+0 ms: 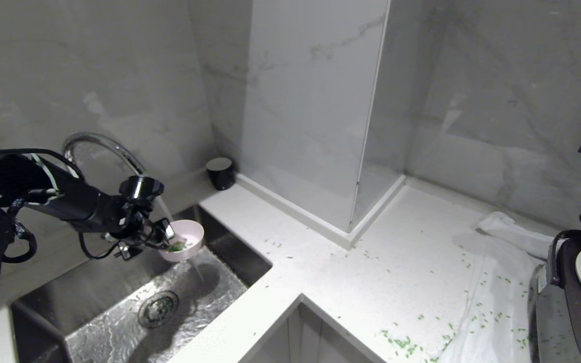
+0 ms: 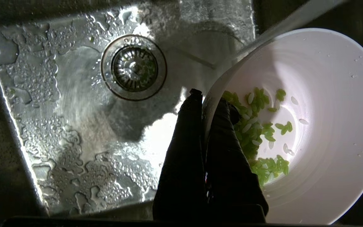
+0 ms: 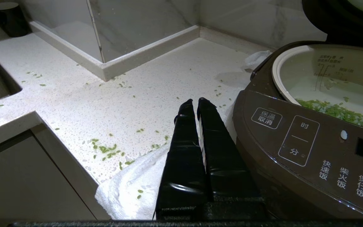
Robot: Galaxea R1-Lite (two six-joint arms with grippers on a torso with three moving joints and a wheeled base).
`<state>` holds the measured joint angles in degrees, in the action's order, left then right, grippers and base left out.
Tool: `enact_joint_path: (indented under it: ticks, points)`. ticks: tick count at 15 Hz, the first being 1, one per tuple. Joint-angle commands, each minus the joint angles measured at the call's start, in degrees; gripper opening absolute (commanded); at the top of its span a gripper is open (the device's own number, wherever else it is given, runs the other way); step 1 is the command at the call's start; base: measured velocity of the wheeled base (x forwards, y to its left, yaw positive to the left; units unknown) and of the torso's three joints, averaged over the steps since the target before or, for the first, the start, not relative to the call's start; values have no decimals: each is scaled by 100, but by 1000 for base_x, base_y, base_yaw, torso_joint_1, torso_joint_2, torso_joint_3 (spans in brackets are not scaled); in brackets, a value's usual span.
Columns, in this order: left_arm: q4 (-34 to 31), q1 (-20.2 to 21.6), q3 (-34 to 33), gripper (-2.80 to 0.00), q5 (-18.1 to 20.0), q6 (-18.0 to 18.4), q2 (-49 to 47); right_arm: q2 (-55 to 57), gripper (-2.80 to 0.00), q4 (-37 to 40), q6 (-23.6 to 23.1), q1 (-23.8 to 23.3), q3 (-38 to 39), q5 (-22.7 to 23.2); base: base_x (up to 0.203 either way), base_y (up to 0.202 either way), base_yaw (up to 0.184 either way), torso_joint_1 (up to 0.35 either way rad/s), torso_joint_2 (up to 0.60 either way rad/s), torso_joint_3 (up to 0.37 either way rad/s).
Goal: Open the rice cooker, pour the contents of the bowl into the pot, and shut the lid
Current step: Fill a bowl with water from the tap
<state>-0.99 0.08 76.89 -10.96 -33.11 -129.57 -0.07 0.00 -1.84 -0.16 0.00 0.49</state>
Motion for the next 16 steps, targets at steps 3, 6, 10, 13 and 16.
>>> enact_joint_path:
  ticks: [3, 6, 10, 13, 16]
  points:
    - [2, 262, 583, -280, -6, -27, -559, 7, -280, 0, -1, -2, 9, 4, 0, 0, 0, 0, 0, 0]
    - [2, 265, 627, -280, -10, -90, -595, 7, -280, 0, -1, 3, 9, 4, 0, 0, 0, 0, 0, 0]
    - [-24, 265, 696, -280, -11, -108, -596, 7, -280, 0, -1, 7, 9, 4, 0, 0, 0, 0, 0, 0]
    - [-50, 249, 589, -280, 6, -178, -513, 7, -280, 0, -1, -2, 9, 4, 0, 0, 0, 0, 0, 0]
    - [-28, 103, 130, -280, 47, -202, -304, 7, -280, 0, -1, -1, 9, 4, 0, 0, 0, 0, 0, 0]
